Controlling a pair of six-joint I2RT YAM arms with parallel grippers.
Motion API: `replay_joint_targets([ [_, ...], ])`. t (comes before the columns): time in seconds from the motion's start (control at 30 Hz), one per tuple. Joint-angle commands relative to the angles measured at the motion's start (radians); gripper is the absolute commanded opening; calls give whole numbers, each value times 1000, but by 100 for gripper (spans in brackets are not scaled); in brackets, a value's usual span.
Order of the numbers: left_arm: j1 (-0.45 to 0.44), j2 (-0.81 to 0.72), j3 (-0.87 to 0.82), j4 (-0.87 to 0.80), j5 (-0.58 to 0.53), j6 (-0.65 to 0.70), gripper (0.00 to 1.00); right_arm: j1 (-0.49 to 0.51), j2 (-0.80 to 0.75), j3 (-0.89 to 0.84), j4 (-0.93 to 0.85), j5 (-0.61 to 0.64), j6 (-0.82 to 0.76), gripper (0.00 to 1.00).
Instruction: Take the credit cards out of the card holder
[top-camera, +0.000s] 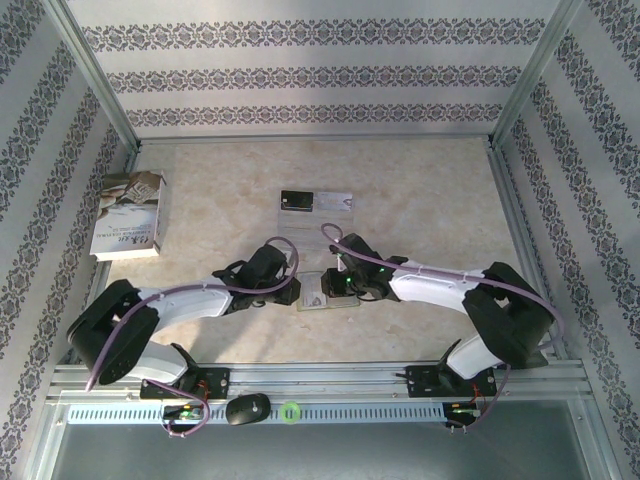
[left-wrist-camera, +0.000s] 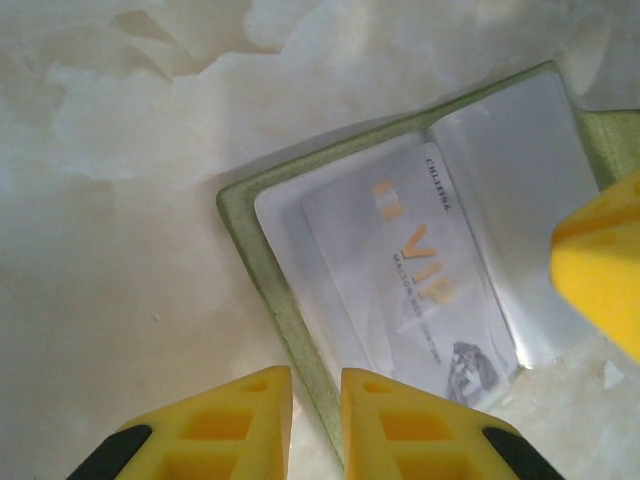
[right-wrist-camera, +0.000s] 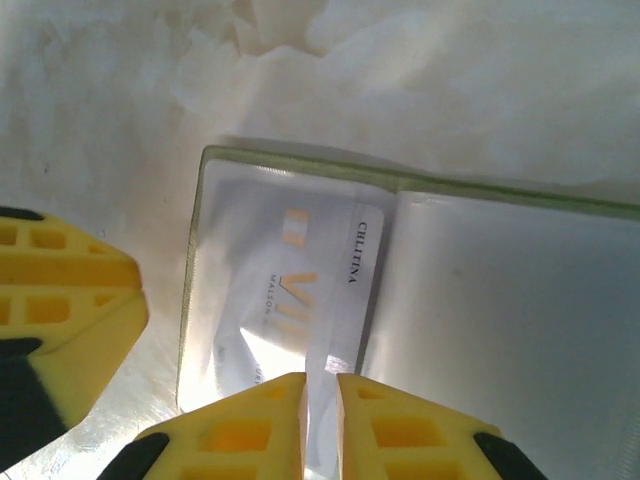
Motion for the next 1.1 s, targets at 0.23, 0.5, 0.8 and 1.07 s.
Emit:
replay_joint_targets([
  [0.23, 9, 102, 11, 29, -18, 27, 19, -5, 59, 1, 22, -15, 86, 15],
  [0.5, 9, 129, 4, 27, -16, 30, 19, -16, 85, -7, 36, -37, 105, 22],
  [0.8, 8, 164, 1, 51, 12, 23, 17, -26, 122, -15, 95, -108, 120, 22],
  [1.07, 3, 187, 0, 70, 30, 11, 17, -29, 167, -37, 155, -133, 156, 19],
])
